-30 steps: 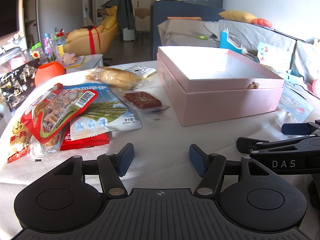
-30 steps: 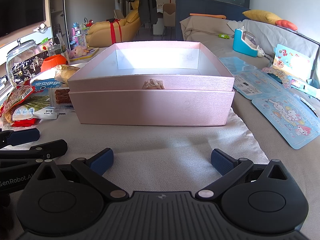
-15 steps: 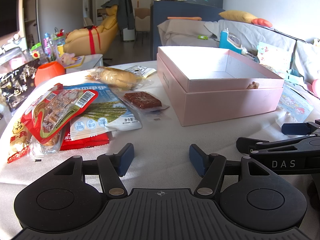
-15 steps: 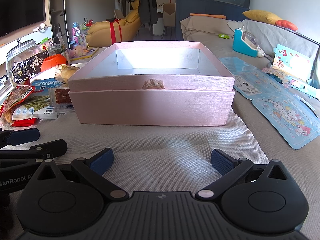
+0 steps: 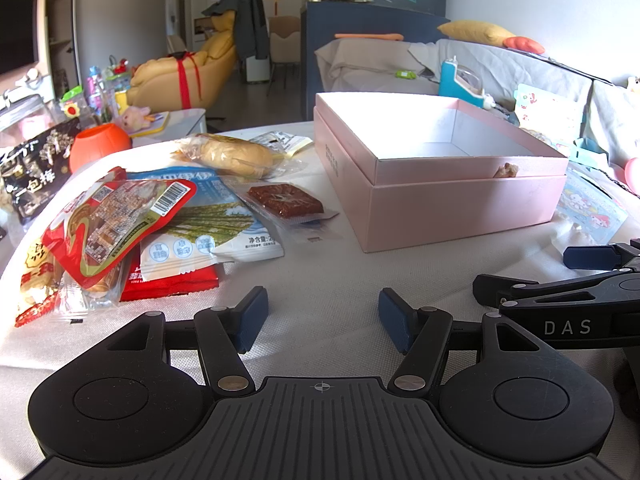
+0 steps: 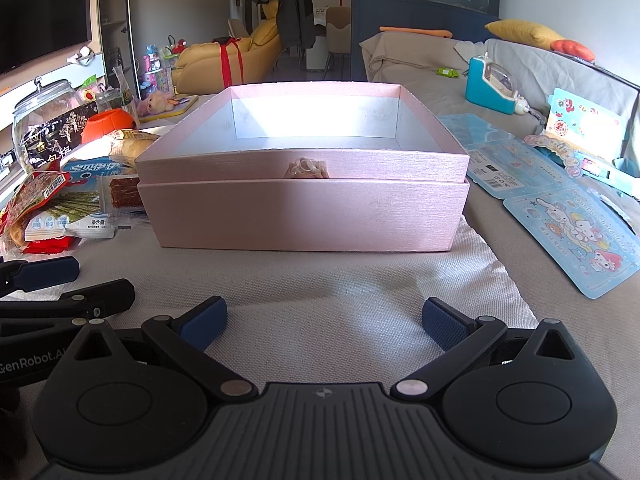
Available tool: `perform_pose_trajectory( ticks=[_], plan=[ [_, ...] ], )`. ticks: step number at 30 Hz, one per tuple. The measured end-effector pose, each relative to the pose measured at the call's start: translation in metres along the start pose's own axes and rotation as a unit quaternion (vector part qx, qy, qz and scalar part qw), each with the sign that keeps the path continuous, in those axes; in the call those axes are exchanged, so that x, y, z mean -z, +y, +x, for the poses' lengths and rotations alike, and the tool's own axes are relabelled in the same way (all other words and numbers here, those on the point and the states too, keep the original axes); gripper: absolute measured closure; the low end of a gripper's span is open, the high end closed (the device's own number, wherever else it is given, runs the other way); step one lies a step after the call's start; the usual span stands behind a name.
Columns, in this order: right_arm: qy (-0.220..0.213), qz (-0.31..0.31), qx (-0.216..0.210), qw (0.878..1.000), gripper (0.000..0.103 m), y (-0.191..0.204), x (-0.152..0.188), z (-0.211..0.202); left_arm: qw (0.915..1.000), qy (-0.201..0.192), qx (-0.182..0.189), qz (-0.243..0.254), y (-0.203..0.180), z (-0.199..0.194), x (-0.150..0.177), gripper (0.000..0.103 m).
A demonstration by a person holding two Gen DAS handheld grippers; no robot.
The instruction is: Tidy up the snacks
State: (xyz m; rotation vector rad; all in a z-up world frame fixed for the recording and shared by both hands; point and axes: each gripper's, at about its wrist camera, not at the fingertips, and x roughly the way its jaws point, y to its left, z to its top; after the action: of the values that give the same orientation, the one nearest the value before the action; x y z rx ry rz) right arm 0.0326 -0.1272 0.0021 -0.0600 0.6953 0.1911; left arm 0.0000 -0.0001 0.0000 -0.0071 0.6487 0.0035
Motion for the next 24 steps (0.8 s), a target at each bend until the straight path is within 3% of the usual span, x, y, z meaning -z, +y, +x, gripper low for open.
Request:
perform_pose_trajectory(
  ticks=[14, 19, 24],
  plan=[
    [0.001, 0.0, 0.0, 1.0, 0.0, 0.002, 0.0, 0.0, 1.0, 0.0, -0.001, 0.001, 0.001, 0.0, 0.0, 0.035],
    [0.06, -0.014, -0.018, 0.998, 0.0, 0.004, -0.013, 0.005, 0.999, 0.005, 0.035, -0.027, 0.018, -0.01, -0.005, 0.04],
    [0.065, -0.02, -0.017, 0.998, 0.0, 0.007, -0.014, 0.004, 0.9977, -0.033, 0.047, -0.035, 0.042, -0.032, -0.03, 0.04]
  ],
)
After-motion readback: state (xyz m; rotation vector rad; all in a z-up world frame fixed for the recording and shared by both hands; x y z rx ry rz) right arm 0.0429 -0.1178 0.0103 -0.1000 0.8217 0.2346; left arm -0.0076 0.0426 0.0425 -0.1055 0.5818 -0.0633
